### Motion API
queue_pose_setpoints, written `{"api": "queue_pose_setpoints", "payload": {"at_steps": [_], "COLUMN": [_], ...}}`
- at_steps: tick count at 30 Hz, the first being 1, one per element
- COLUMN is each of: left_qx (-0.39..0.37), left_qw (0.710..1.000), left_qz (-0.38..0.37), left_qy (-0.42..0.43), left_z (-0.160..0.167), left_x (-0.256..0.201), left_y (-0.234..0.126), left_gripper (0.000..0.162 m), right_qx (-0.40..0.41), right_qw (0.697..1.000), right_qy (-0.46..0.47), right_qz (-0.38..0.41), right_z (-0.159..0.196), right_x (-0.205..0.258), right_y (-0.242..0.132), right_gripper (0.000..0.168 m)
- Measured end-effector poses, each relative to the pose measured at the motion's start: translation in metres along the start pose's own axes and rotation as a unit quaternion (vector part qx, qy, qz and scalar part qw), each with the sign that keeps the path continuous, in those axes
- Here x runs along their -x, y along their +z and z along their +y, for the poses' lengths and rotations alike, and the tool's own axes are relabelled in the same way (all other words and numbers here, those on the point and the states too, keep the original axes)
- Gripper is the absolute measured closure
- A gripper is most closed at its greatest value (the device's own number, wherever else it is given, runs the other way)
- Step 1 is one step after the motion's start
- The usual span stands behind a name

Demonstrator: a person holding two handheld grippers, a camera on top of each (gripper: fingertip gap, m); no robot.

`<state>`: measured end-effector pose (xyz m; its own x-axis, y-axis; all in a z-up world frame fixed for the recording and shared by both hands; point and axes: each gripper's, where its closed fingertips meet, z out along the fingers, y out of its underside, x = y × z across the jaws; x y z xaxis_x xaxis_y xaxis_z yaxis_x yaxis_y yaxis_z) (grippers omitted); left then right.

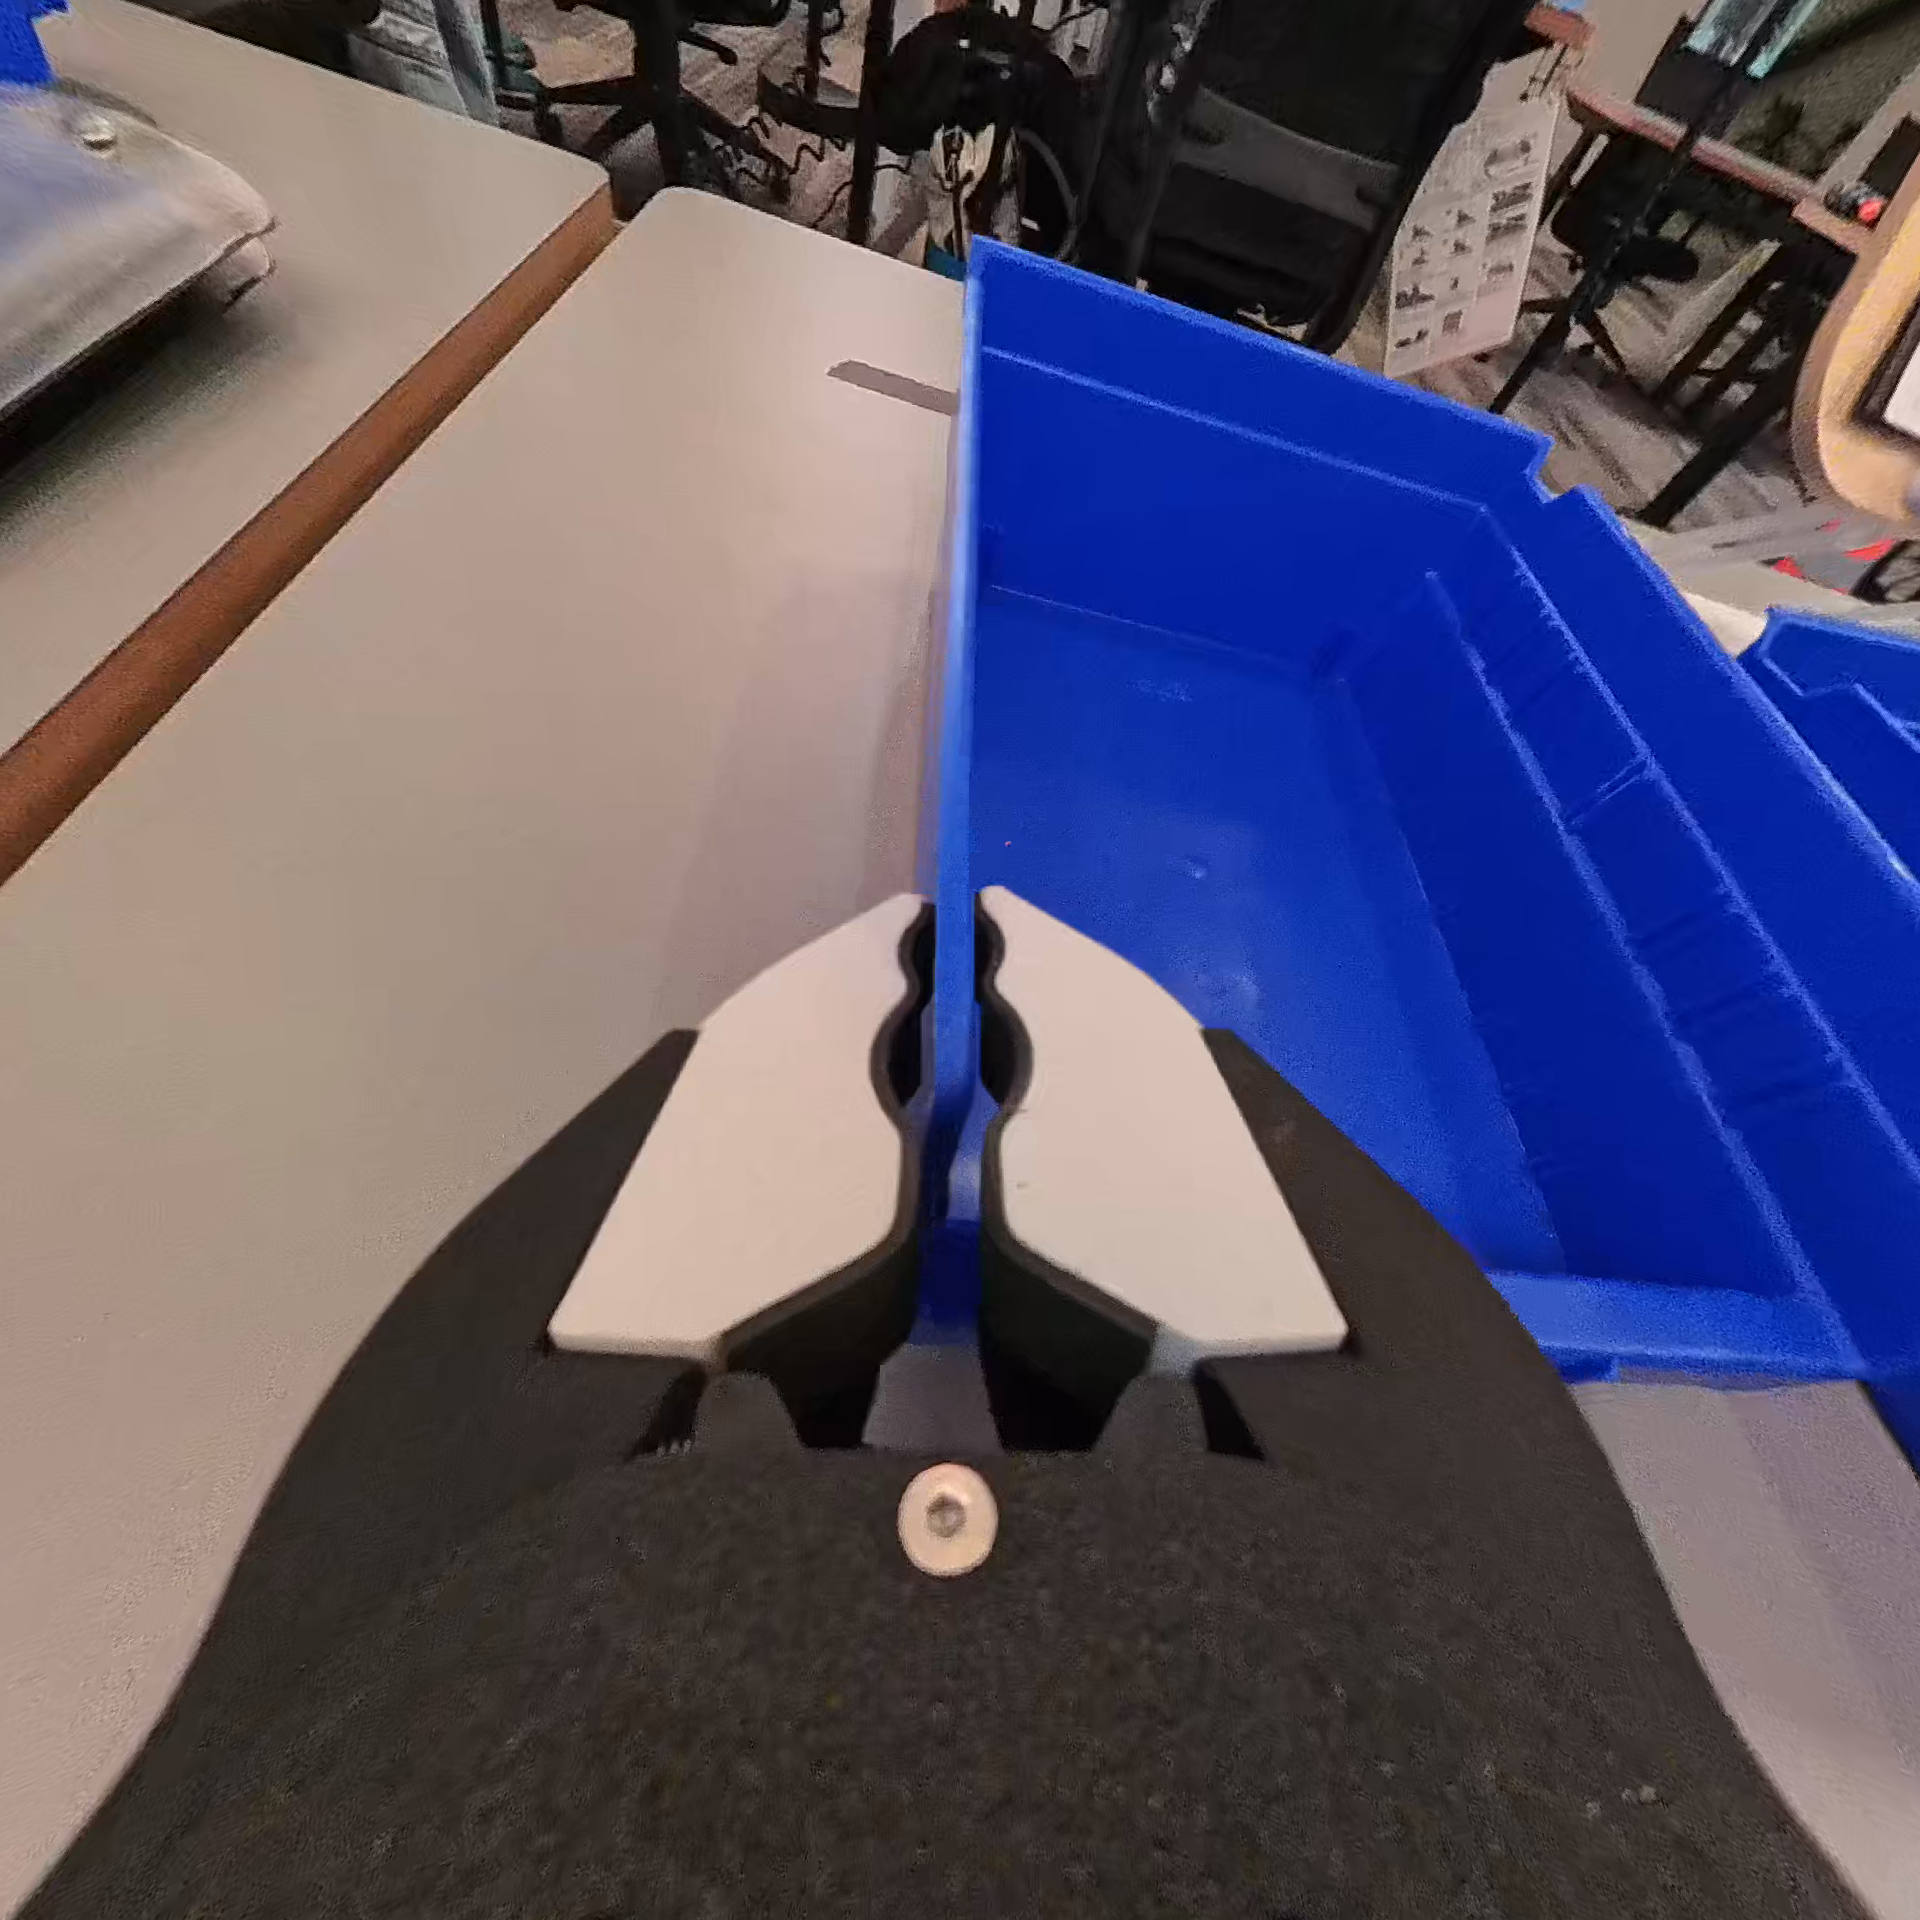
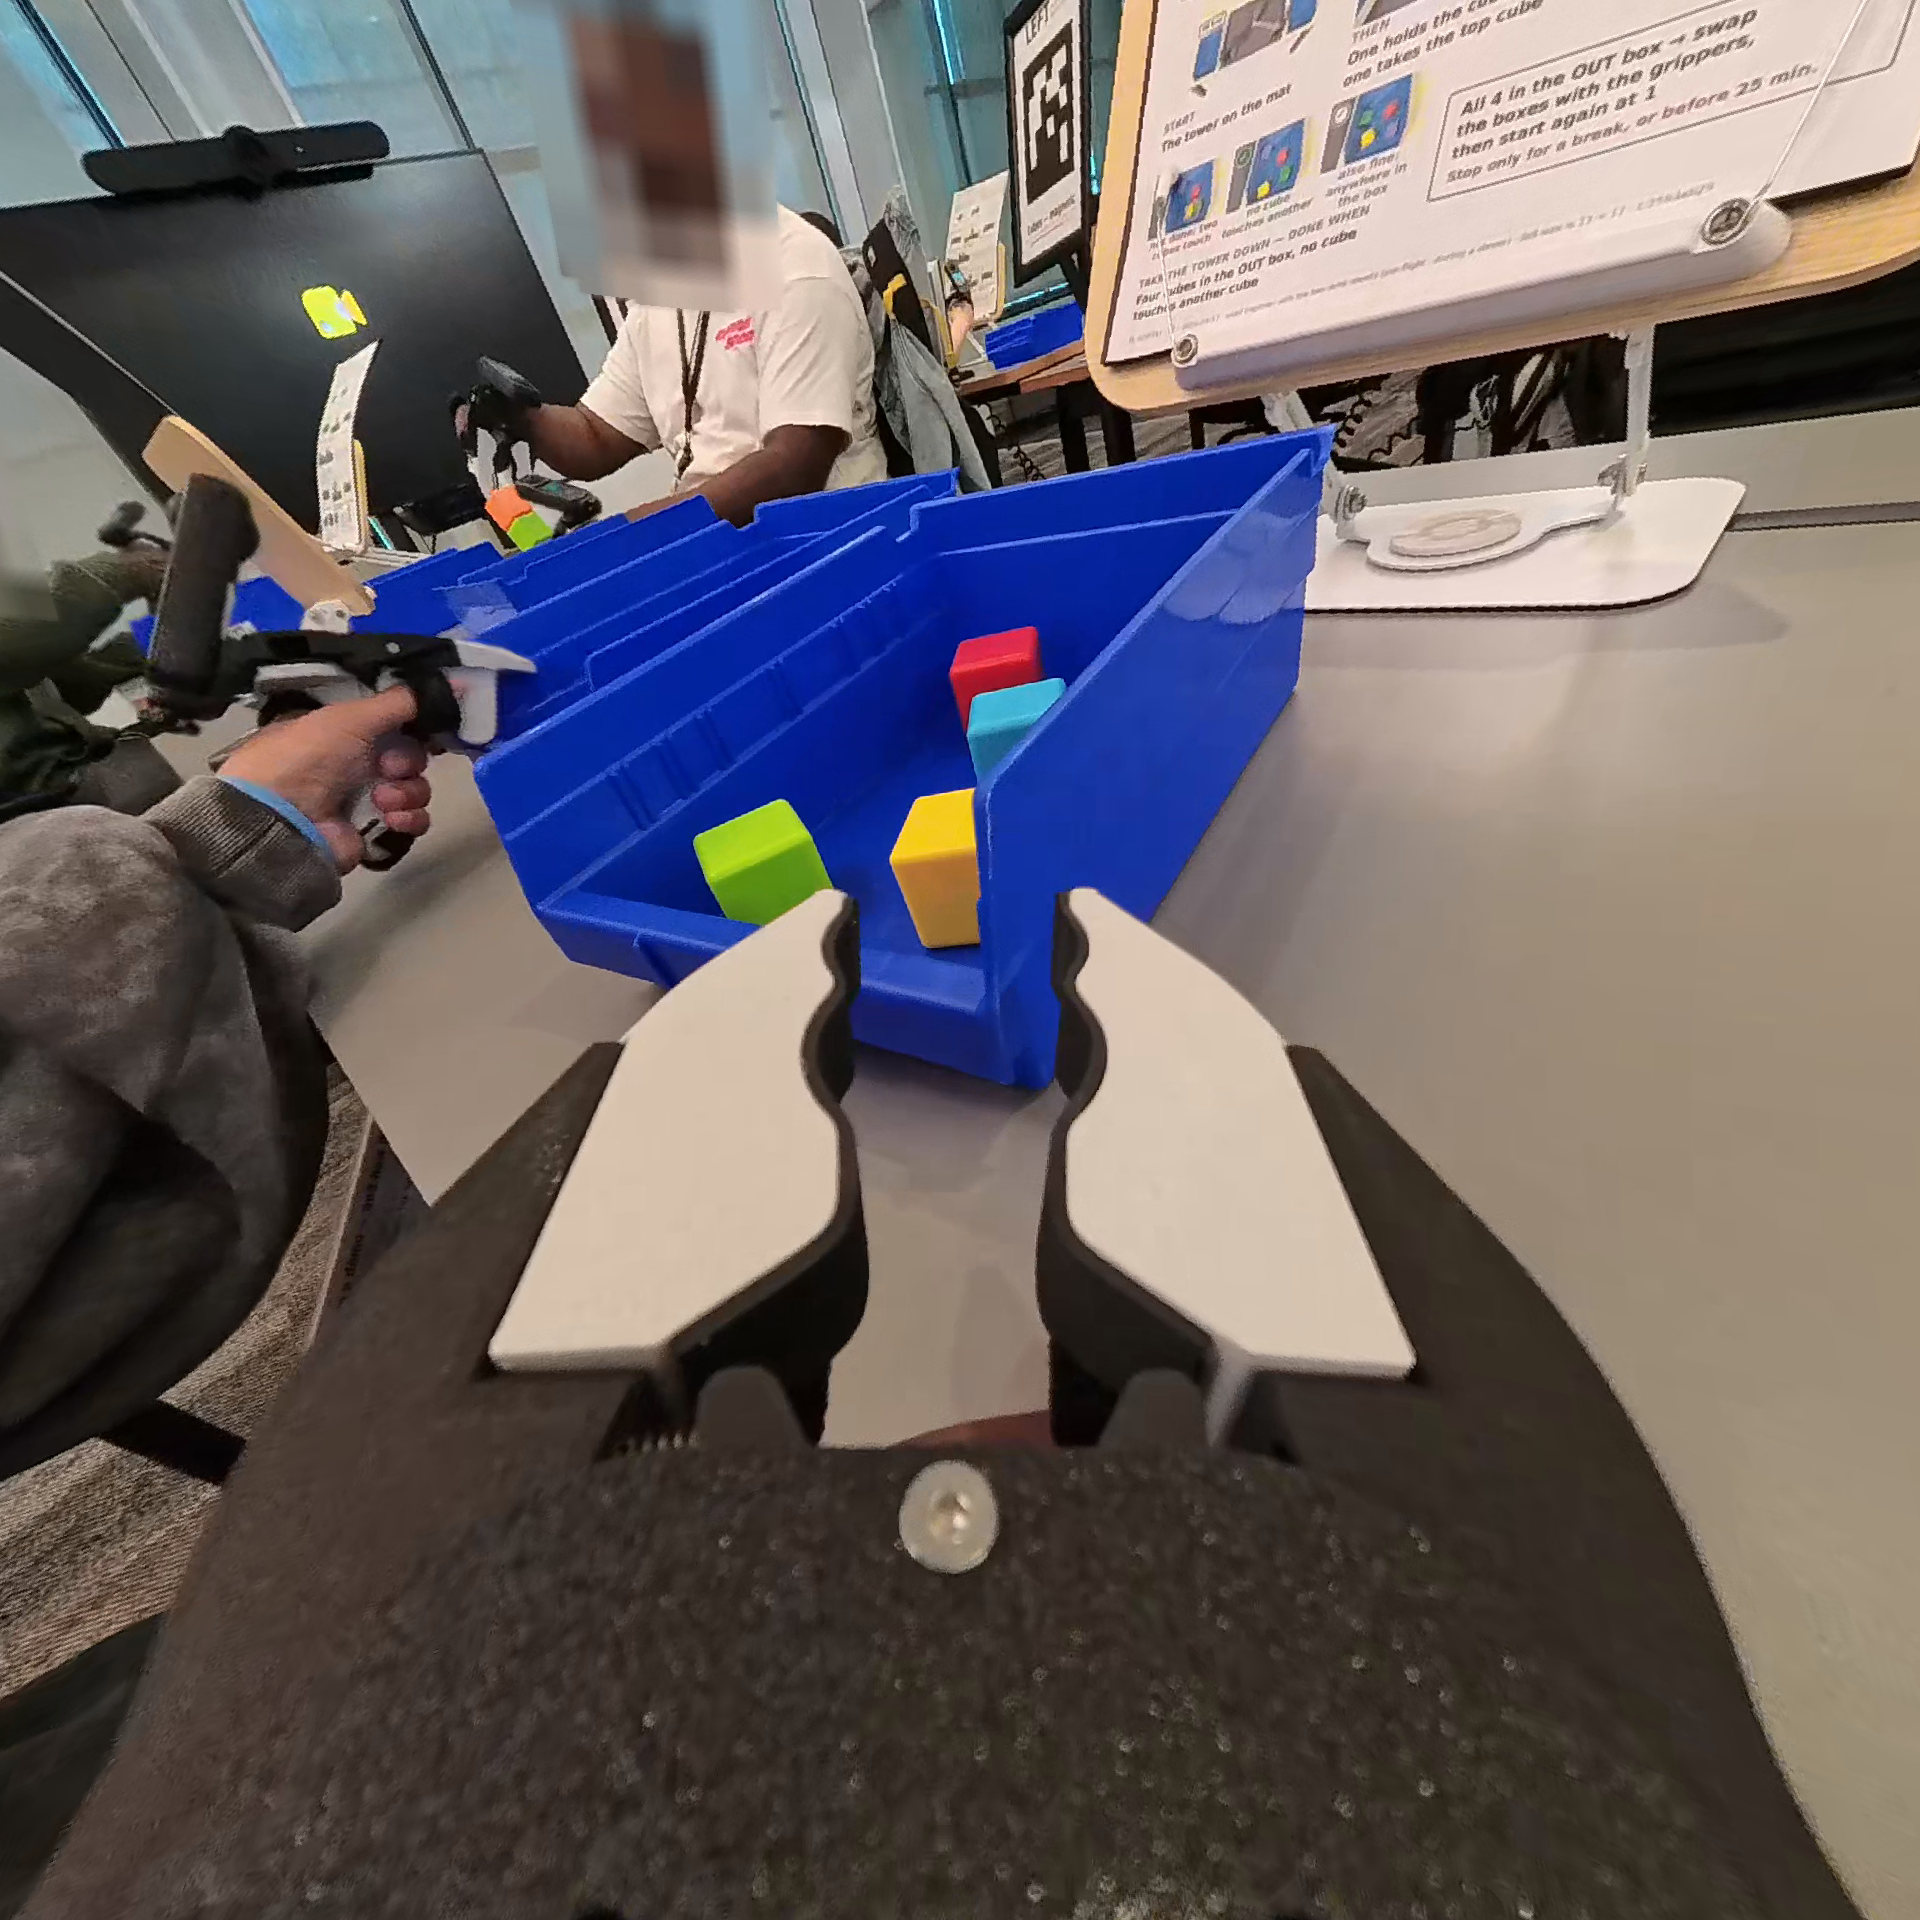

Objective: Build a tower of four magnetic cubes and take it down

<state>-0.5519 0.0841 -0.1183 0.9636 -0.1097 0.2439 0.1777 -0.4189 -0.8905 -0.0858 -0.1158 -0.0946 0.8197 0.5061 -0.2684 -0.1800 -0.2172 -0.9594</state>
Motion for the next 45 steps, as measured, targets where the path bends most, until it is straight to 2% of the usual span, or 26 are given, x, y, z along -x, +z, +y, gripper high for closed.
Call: {"api": "queue_pose_setpoints", "payload": {"at_steps": [5,10,12,17,20,23,25,26,29,30,31,34,37,39,42,45], "left_qx": [-0.008,-0.02,-0.025,-0.026,-0.036,-0.034,-0.03,-0.032,-0.046,-0.05,-0.06,-0.131,-0.233,-0.275,-0.318,-0.345], "left_qw": [0.999,0.992,0.99,0.991,0.991,0.993,0.993,0.994,0.994,0.993,0.992,0.982,0.959,0.946,0.932,0.926], "left_qz": [-0.051,-0.125,-0.141,-0.132,-0.123,-0.115,-0.112,-0.107,-0.102,-0.11,-0.112,-0.131,-0.141,-0.14,-0.119,-0.084], "left_qy": [0.009,-0.001,-0.01,-0.017,-0.029,-0.022,-0.008,-0.009,-0.008,-0.002,0.0,0.033,0.079,0.102,0.127,0.125], "left_z": [0.013,0.041,0.052,0.073,0.084,0.092,0.095,0.095,0.095,0.094,0.092,0.073,0.043,0.022,-0.012,-0.034], "left_x": [-0.001,0.0,-0.001,-0.011,-0.021,-0.031,-0.036,-0.037,-0.04,-0.039,-0.041,-0.053,-0.077,-0.098,-0.142,-0.2], "left_y": [-0.033,-0.099,-0.124,-0.167,-0.186,-0.2,-0.202,-0.202,-0.204,-0.206,-0.209,-0.229,-0.263,-0.274,-0.278,-0.268], "left_gripper": [0.158,0.157,0.157,0.157,0.157,0.158,0.158,0.158,0.157,0.157,0.156,0.156,0.156,0.157,0.157,0.157], "right_qx": [0.008,0.025,0.038,0.104,0.113,0.1,0.115,0.118,0.111,0.111,0.109,0.061,-0.043,-0.108,-0.163,-0.196], "right_qw": [1.0,0.999,0.999,0.99,0.99,0.994,0.992,0.992,0.993,0.993,0.993,0.995,0.991,0.984,0.975,0.964], "right_qy": [0.001,-0.02,-0.027,-0.077,-0.061,-0.022,-0.021,-0.023,-0.03,-0.024,-0.04,-0.071,-0.117,-0.132,-0.13,-0.126], "right_qz": [-0.01,-0.007,-0.014,-0.057,-0.058,-0.038,-0.056,-0.046,-0.029,-0.016,-0.003,0.03,0.041,0.059,0.082,0.125], "right_z": [0.004,0.016,0.028,0.062,0.068,0.069,0.08,0.084,0.082,0.077,0.073,0.047,-0.005,-0.044,-0.09,-0.123], "right_x": [0.01,0.04,0.067,0.16,0.201,0.216,0.228,0.228,0.222,0.217,0.213,0.215,0.226,0.225,0.205,0.165], "right_y": [0.003,0.013,0.023,0.08,0.112,0.137,0.144,0.145,0.149,0.15,0.151,0.149,0.13,0.111,0.082,0.046], "right_gripper": [0.134,0.13,0.126,0.118,0.118,0.124,0.127,0.121,0.13,0.147,0.153,0.162,0.165,0.165,0.165,0.165]}}
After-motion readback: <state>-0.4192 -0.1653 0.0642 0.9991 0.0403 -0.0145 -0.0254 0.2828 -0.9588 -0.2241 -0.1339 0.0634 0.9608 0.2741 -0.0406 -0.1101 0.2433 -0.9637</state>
